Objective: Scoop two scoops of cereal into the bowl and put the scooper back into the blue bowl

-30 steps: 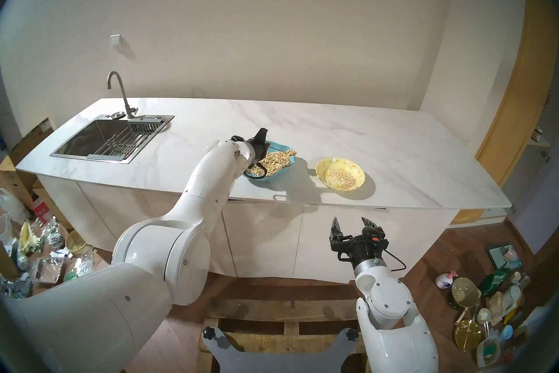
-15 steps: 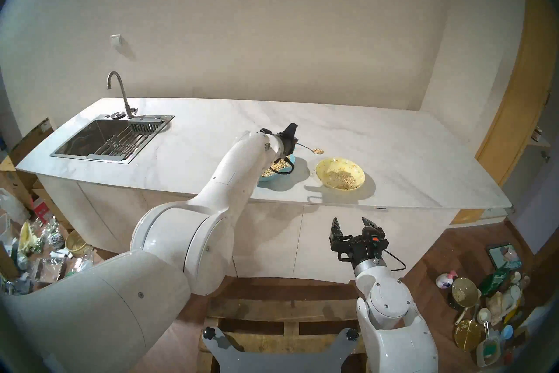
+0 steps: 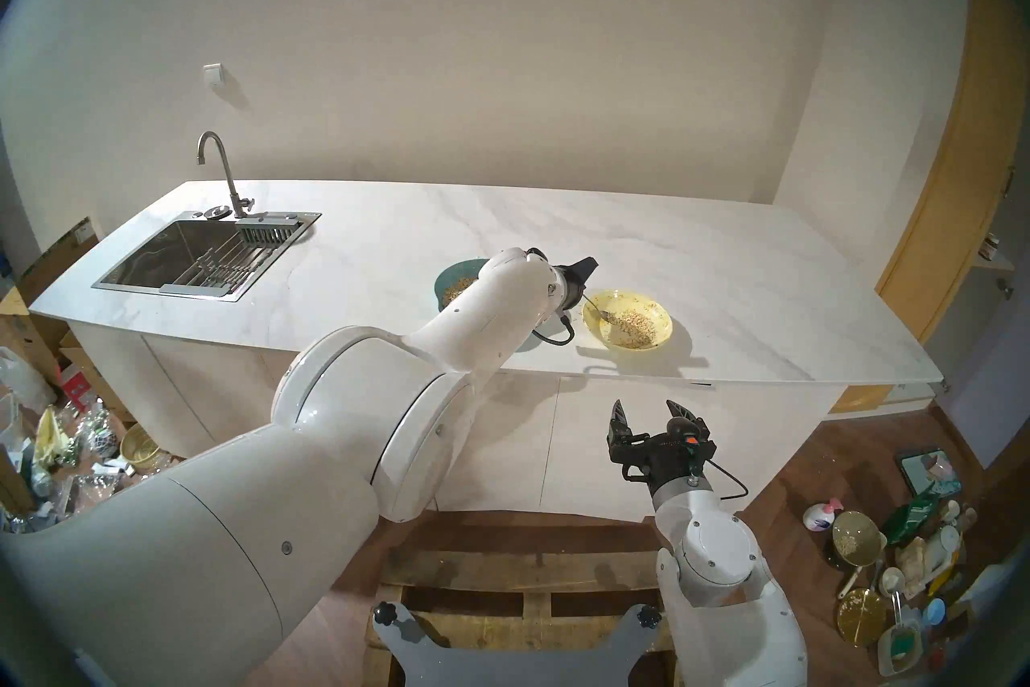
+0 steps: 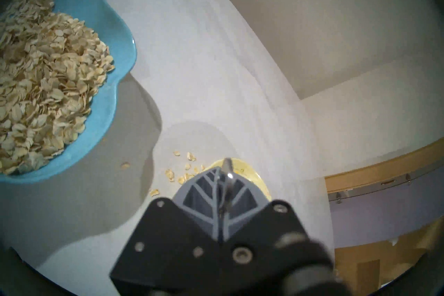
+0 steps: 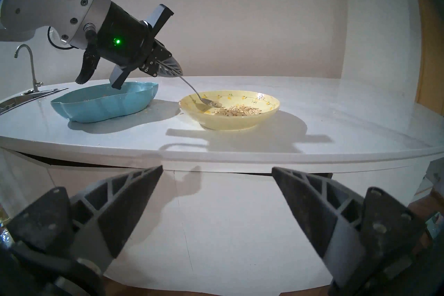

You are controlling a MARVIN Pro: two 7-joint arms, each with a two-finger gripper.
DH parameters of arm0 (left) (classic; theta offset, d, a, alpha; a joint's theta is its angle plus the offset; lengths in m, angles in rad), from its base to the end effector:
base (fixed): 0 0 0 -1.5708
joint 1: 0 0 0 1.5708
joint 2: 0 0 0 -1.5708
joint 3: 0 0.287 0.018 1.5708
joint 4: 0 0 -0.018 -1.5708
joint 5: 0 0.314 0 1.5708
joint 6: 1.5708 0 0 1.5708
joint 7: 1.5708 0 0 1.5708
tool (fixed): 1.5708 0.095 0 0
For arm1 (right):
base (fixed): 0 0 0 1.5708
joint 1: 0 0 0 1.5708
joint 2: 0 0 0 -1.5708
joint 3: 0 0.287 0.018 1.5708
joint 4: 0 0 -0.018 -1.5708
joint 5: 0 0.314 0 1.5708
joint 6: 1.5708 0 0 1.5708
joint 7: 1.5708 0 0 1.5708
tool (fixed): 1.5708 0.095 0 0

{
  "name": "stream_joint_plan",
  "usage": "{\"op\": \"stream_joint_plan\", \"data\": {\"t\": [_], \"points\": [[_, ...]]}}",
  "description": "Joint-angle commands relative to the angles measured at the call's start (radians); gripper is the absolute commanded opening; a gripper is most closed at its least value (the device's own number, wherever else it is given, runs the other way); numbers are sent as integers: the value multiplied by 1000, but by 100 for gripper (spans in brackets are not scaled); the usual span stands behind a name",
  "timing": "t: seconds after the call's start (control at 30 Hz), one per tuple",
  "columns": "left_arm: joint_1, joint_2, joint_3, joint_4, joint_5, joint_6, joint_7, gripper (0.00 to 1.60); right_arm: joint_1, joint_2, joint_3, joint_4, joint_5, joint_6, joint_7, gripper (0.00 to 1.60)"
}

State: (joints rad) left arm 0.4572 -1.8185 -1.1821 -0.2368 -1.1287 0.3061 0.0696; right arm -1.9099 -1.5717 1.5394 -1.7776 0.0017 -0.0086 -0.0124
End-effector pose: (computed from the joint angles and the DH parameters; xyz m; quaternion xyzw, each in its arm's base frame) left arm 0.6157 -0.2180 -0.2325 0.8326 0.1648 0.3889 0.3583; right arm 0.3245 0.0123 -0.3476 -0.7494 -0.0025 -0.6620 0.0098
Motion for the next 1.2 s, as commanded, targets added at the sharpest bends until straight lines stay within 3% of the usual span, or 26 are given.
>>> {"op": "stream_joint_plan", "data": {"t": [0.0, 0.17, 0.4, 0.7, 0.97, 1.17], "points": [[-61, 4, 18, -20, 20, -40, -57, 0, 7, -2, -1, -23, 1, -6, 0, 160], [-80, -5, 97, -42, 75, -84, -82, 0, 7, -2, -1, -22, 1, -6, 0, 160], [-89, -21, 174, -57, 78, -133, -126, 0, 7, -2, -1, -23, 1, -6, 0, 160], [-88, -29, 168, -73, 61, -179, -166, 0, 6, -3, -1, -25, 1, -6, 0, 160], [-27, 68, 93, -194, 34, -253, -163, 0, 6, -3, -1, -25, 1, -6, 0, 160], [68, 187, 57, -375, 26, -260, -140, 0, 6, -3, -1, -24, 1, -6, 0, 160]]}}
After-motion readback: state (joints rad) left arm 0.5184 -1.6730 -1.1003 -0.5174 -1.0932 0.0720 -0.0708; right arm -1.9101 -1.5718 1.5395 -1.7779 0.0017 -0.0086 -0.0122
